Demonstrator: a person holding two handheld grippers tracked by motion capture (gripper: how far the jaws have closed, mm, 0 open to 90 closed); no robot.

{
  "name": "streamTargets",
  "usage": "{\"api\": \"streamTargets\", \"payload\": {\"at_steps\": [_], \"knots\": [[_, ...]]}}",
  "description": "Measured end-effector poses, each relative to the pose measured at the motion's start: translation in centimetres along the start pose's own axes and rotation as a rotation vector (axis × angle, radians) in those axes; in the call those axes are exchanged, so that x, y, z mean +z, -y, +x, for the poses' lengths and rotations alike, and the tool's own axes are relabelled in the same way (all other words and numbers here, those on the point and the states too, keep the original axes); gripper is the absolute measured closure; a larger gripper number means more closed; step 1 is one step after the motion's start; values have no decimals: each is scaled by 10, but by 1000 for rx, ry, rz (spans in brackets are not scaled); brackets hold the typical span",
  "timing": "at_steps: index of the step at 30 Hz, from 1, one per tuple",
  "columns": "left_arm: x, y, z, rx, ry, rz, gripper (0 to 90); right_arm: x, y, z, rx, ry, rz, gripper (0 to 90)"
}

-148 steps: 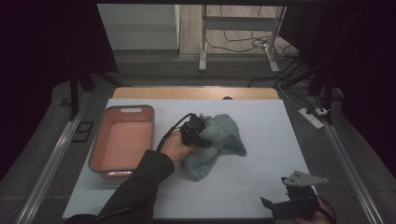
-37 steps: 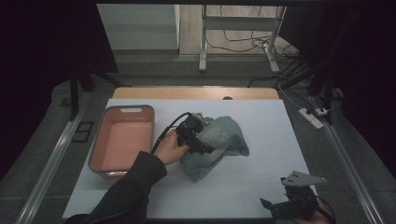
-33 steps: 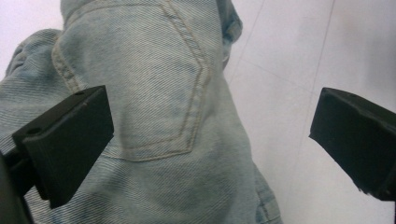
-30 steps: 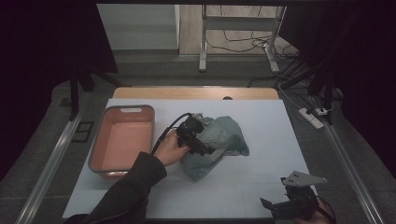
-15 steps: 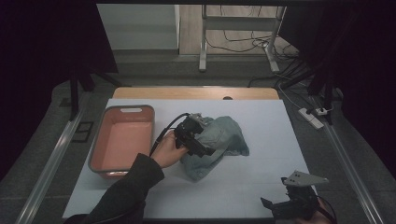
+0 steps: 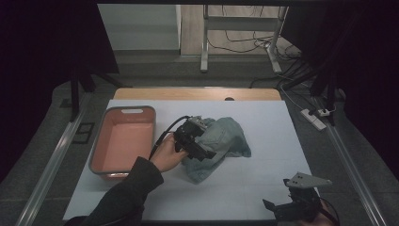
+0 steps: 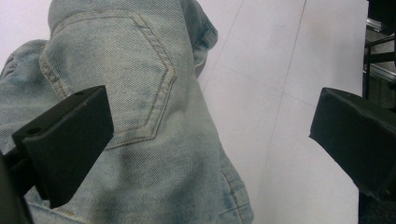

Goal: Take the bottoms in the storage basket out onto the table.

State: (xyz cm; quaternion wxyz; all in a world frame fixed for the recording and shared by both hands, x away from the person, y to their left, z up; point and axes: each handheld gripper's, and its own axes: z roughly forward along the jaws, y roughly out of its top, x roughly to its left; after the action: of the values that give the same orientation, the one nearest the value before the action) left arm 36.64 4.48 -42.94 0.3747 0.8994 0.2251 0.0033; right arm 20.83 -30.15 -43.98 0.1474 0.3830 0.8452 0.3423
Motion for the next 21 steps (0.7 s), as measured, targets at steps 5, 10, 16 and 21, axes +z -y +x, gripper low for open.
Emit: {"api": "streamTargets", "payload": {"at_steps": [5, 10, 16, 21], "knots": [[-4, 4, 1, -10, -1, -2, 0, 0, 0, 0, -1, -1, -1, 7], [-7, 7, 1, -12, -5, -8, 0, 0, 0, 0, -2, -2, -1, 7], [-10, 9, -1, -21, -10, -17, 0, 0, 0, 0, -2, -2, -1, 7], [-12, 12, -2, -35, -7, -31, 0, 0, 0, 0, -2, -2, -2, 7]]}}
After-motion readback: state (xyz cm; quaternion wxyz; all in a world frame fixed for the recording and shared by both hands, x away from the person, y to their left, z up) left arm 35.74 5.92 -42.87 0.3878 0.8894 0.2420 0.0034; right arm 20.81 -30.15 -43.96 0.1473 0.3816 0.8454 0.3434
